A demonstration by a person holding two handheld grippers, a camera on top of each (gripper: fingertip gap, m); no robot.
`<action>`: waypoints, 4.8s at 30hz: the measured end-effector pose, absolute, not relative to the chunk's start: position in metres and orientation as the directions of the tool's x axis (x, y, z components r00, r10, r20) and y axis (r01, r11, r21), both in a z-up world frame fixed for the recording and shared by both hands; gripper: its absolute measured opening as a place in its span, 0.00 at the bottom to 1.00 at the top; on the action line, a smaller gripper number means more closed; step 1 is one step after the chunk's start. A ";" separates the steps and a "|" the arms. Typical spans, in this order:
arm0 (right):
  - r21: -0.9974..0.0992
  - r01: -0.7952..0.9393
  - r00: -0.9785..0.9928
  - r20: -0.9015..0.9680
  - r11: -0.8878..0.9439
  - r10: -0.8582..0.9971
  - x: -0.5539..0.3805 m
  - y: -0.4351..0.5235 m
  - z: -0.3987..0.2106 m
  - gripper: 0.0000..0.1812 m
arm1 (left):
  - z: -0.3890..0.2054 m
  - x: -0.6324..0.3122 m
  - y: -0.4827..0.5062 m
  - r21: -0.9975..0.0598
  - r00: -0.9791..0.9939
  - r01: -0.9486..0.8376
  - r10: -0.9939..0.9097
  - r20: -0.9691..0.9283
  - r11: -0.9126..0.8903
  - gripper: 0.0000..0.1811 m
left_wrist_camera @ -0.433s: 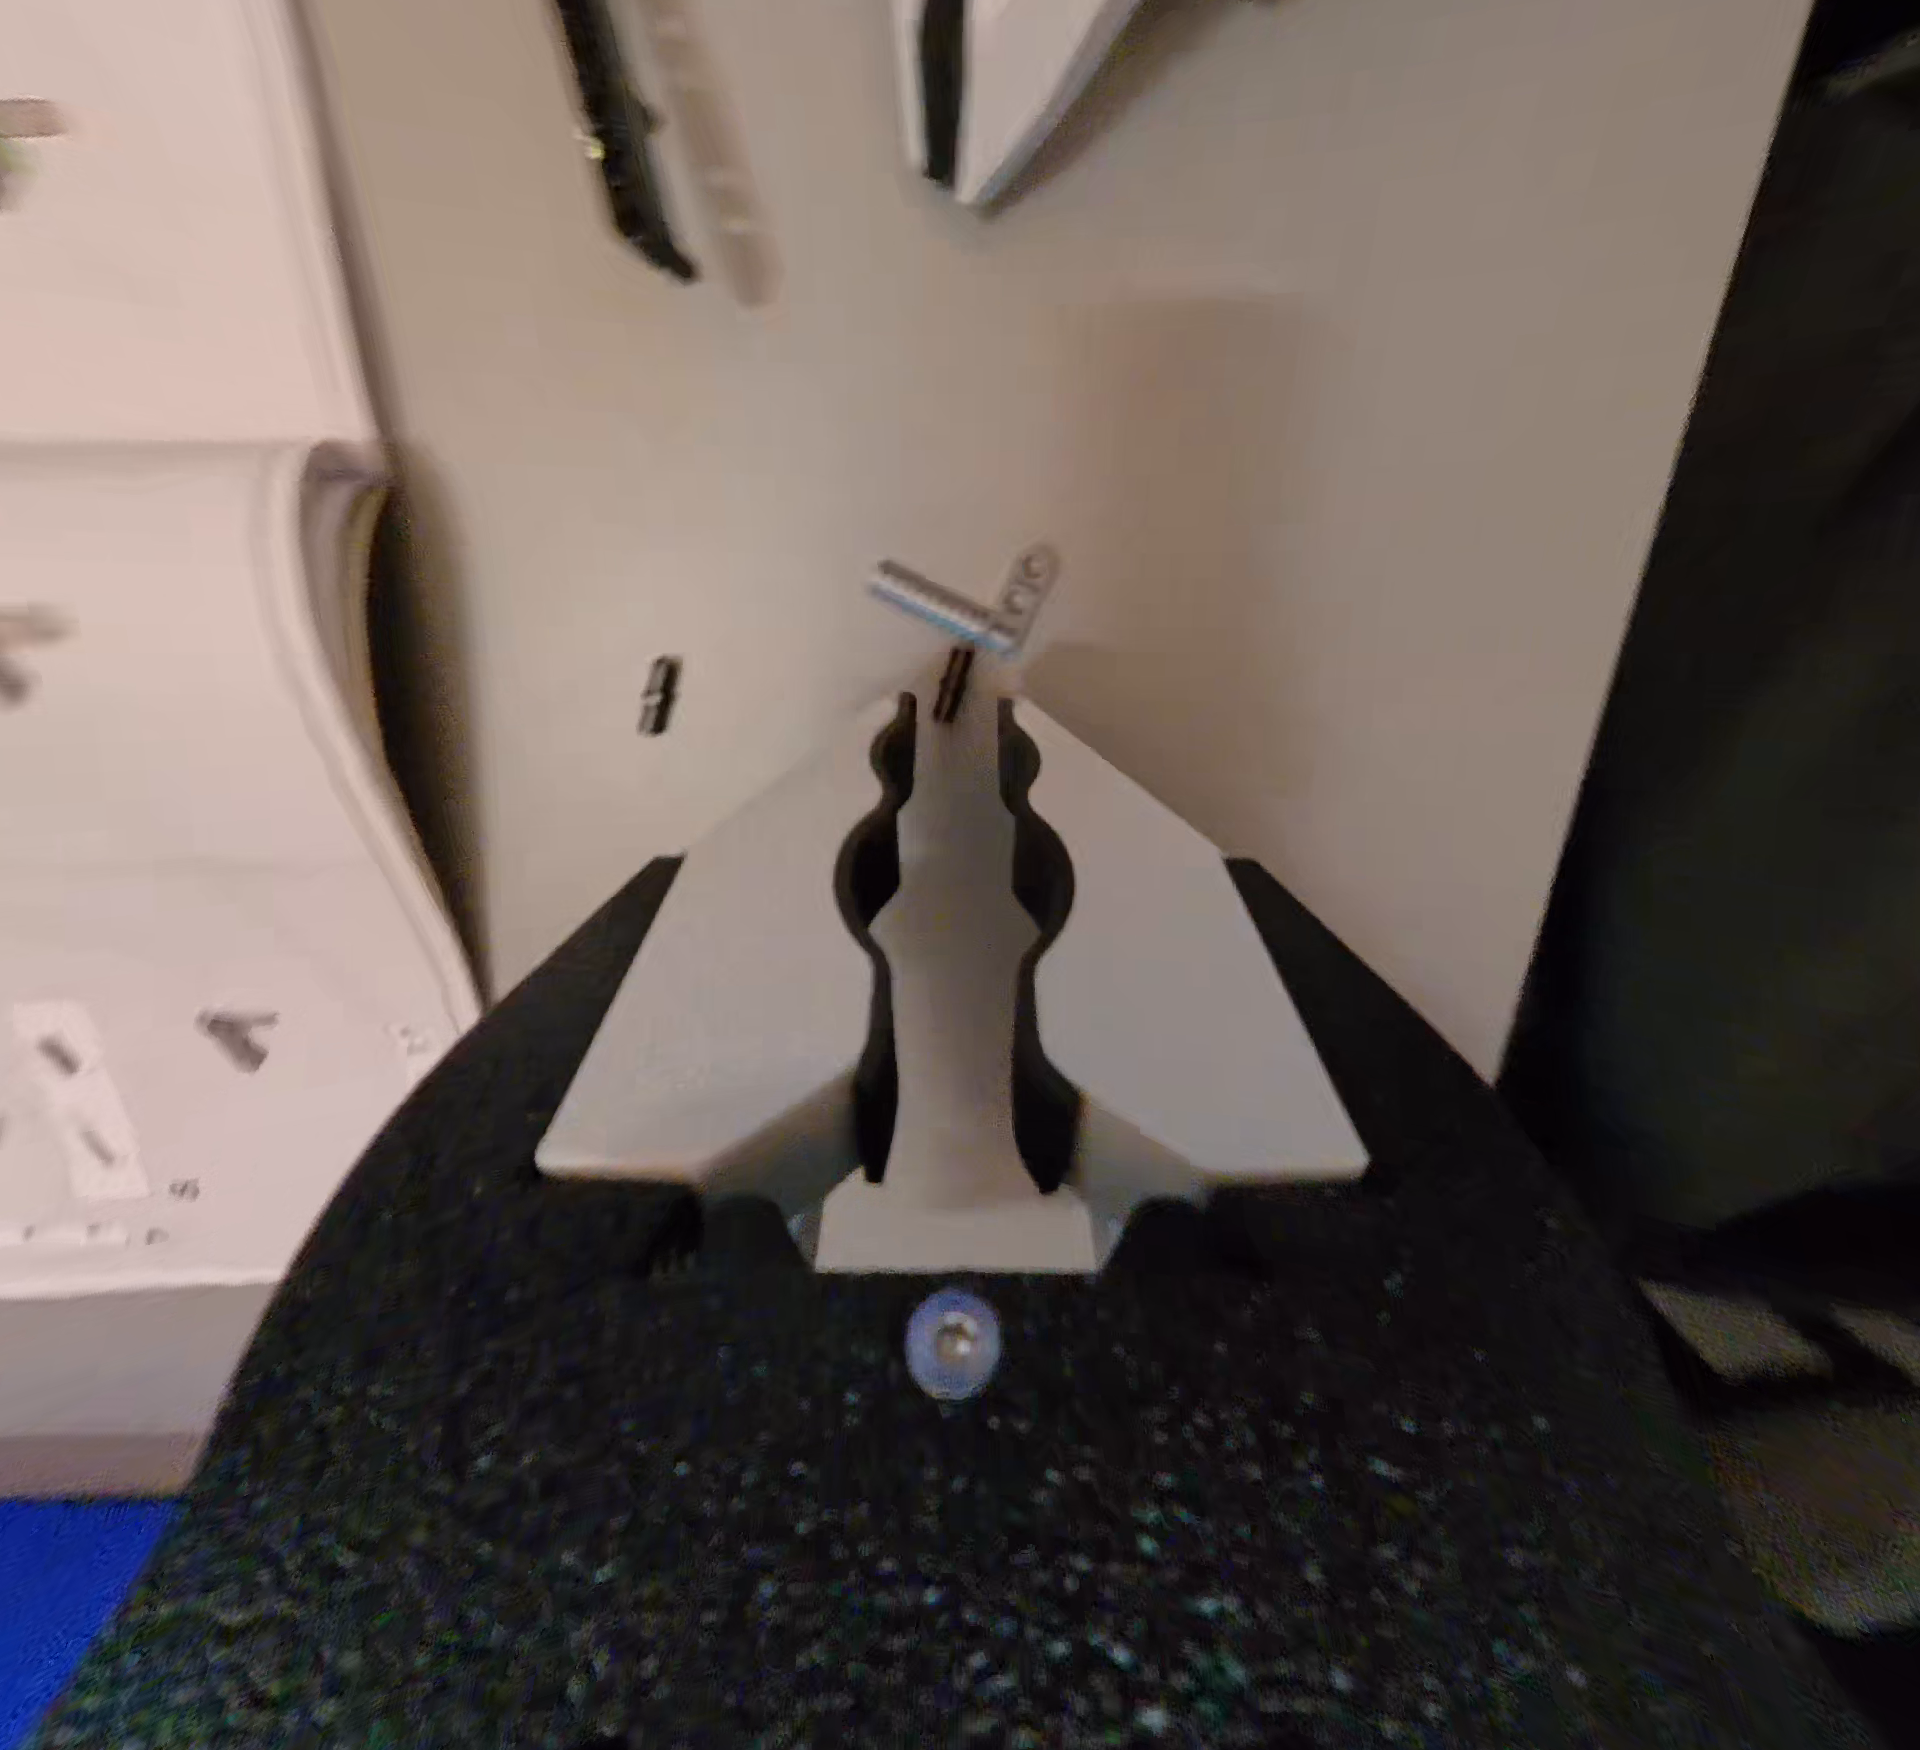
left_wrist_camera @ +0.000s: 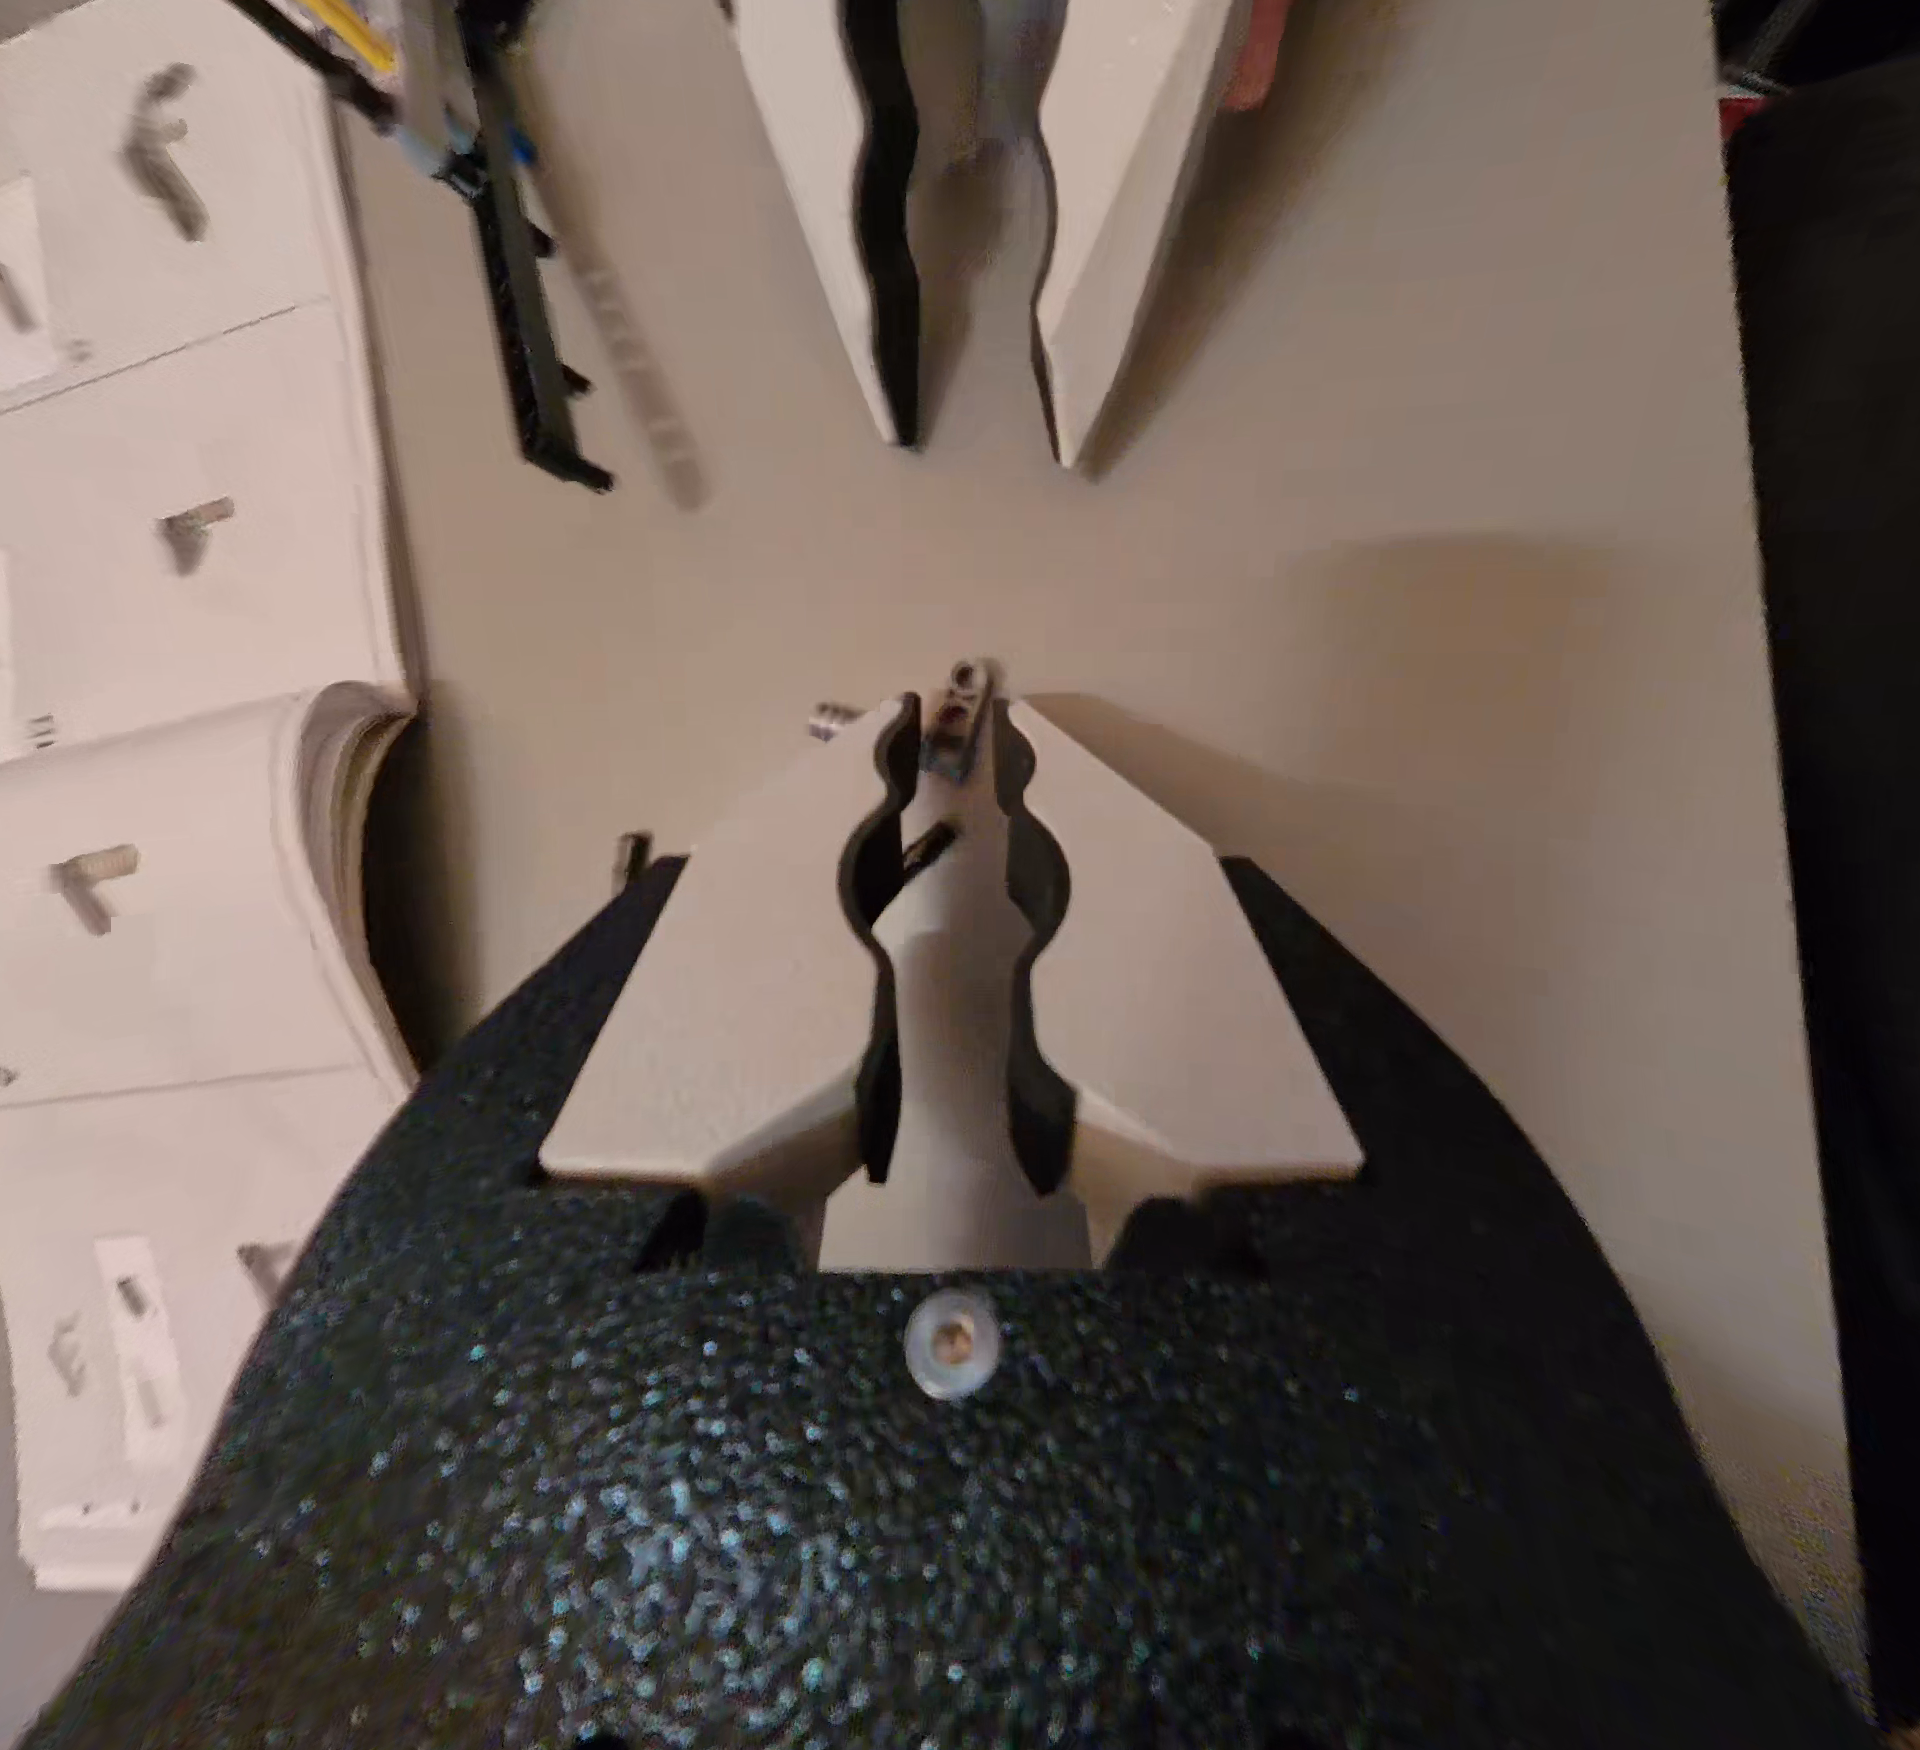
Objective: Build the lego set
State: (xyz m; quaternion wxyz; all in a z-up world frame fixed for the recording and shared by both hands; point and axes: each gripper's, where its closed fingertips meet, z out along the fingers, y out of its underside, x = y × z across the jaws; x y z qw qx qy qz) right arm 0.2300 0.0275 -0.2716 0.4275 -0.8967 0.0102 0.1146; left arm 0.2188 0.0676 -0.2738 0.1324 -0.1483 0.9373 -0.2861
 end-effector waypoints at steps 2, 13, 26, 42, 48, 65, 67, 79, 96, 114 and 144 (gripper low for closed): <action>-0.770 -0.066 0.980 -0.170 -0.635 0.105 0.227 0.029 -0.272 0.16 | -0.281 0.215 0.067 -0.555 -0.933 -0.221 -0.339 -0.119 0.802 0.03; -0.921 0.186 0.979 0.147 -0.343 0.138 0.231 0.053 -0.226 0.08 | -0.211 0.232 0.053 -0.932 -0.853 -0.097 -0.511 -0.103 0.349 0.03; -0.973 0.217 0.960 0.227 0.074 0.167 0.203 0.063 -0.170 0.05 | -0.181 0.206 0.059 -0.986 -0.860 0.103 -0.487 -0.153 0.128 0.03; -0.977 0.176 0.968 0.195 0.124 0.160 0.207 0.062 -0.163 0.00 | -0.180 0.213 0.059 -0.972 -0.807 0.136 -0.547 -0.222 0.194 0.03; -0.976 0.199 0.962 0.212 0.092 0.170 0.203 0.063 -0.167 0.06 | -0.172 0.210 0.061 -0.988 -0.829 0.119 -0.538 -0.152 0.096 0.03; -0.909 0.416 0.909 0.415 0.033 -0.039 0.217 0.075 -0.169 0.09 | -0.167 0.222 0.068 -0.993 -0.782 0.103 -0.611 -0.121 0.066 0.03; -0.888 0.460 0.884 0.454 0.033 -0.109 0.222 0.075 -0.165 0.09 | -0.164 0.229 0.071 -0.998 -0.745 0.058 -0.665 -0.061 0.026 0.03; -0.810 0.584 0.764 0.571 -0.052 -0.301 0.233 0.079 -0.159 0.03 | -0.157 0.239 0.071 -0.970 -0.681 -0.122 -0.693 0.236 -0.210 0.03; -0.763 0.644 0.723 0.632 -0.060 -0.280 0.224 0.081 -0.158 0.03 | -0.167 0.224 0.076 -0.926 -0.730 -0.242 -0.683 -0.022 0.288 0.09; -0.579 0.795 0.543 0.812 -0.179 -0.215 0.213 0.090 -0.171 0.03 | -0.176 0.213 0.086 -0.881 -0.787 -0.282 -0.617 -0.014 0.380 0.04; -0.869 0.467 0.882 0.447 -0.160 0.150 0.189 0.092 -0.204 0.03 | -0.206 0.194 0.086 -0.537 -0.911 0.077 -0.159 -0.380 0.840 0.03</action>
